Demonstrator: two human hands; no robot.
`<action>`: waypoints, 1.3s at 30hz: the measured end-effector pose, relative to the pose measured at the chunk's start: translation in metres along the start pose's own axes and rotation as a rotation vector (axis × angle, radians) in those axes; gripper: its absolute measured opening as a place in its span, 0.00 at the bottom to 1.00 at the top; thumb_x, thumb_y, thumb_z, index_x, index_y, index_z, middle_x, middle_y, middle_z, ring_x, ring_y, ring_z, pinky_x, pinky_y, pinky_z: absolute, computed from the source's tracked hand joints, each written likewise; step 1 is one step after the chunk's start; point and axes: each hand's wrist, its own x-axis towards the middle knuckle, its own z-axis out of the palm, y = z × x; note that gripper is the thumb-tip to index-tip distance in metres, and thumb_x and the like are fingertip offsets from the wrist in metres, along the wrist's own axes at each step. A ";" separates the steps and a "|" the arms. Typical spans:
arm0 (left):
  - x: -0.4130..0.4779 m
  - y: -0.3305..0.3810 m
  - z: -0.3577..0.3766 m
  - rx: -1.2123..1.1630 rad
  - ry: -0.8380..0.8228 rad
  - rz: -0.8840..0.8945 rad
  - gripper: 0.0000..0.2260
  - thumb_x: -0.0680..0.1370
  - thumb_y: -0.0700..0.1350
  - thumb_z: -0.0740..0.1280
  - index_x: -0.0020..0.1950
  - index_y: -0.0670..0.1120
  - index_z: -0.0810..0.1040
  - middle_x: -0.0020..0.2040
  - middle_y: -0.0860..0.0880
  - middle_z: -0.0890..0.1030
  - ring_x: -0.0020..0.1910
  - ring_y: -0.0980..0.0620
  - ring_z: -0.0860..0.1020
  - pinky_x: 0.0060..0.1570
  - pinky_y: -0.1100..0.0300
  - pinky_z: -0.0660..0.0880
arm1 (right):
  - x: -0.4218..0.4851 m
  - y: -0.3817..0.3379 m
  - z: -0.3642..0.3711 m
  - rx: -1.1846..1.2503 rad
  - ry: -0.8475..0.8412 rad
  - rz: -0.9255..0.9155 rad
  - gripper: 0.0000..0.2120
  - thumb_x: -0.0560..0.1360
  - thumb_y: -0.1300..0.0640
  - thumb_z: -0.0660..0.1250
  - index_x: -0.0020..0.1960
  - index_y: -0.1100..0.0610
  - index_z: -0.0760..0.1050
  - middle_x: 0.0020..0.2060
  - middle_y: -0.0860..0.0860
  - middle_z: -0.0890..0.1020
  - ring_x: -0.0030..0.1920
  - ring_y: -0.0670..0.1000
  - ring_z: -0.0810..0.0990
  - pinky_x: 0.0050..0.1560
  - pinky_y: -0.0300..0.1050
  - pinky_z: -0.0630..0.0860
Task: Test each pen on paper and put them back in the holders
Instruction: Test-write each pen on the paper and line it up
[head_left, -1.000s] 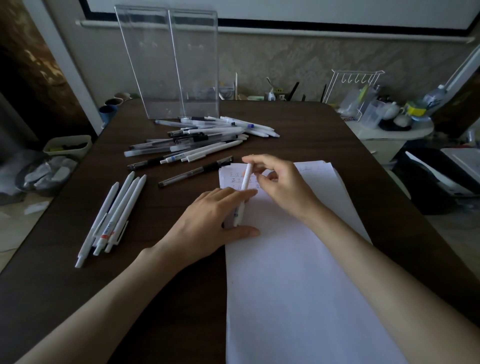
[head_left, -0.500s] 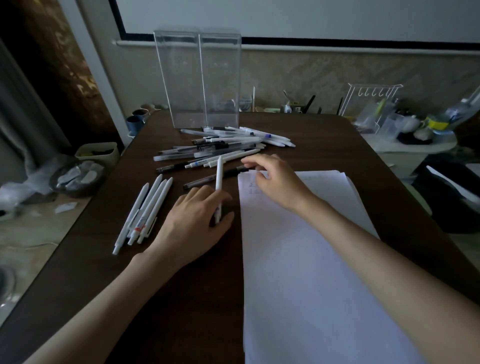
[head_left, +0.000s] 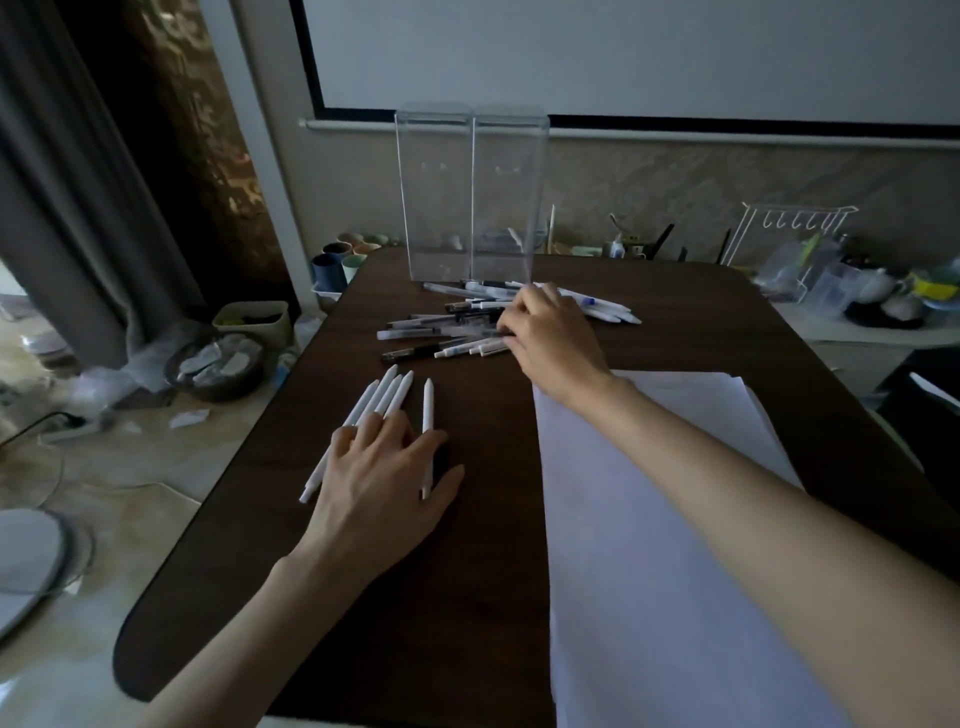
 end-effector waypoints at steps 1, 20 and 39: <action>0.003 0.002 -0.001 -0.006 0.010 0.010 0.22 0.73 0.63 0.54 0.53 0.53 0.80 0.43 0.51 0.76 0.44 0.49 0.75 0.44 0.52 0.73 | -0.003 0.003 -0.009 0.036 0.085 0.023 0.04 0.70 0.64 0.71 0.44 0.63 0.79 0.42 0.58 0.76 0.45 0.60 0.74 0.44 0.52 0.72; 0.079 0.116 0.038 -0.648 -0.078 0.125 0.08 0.82 0.47 0.55 0.48 0.43 0.69 0.41 0.49 0.75 0.38 0.45 0.74 0.35 0.54 0.66 | -0.105 0.042 -0.047 1.279 0.022 0.652 0.04 0.69 0.56 0.65 0.41 0.57 0.74 0.32 0.46 0.75 0.34 0.42 0.73 0.38 0.31 0.69; 0.061 0.114 0.026 -0.256 0.126 0.245 0.22 0.76 0.62 0.55 0.64 0.51 0.69 0.43 0.50 0.77 0.41 0.49 0.78 0.29 0.59 0.69 | -0.103 0.053 -0.047 1.162 0.333 0.777 0.08 0.77 0.59 0.65 0.42 0.56 0.67 0.20 0.47 0.71 0.22 0.46 0.69 0.27 0.35 0.68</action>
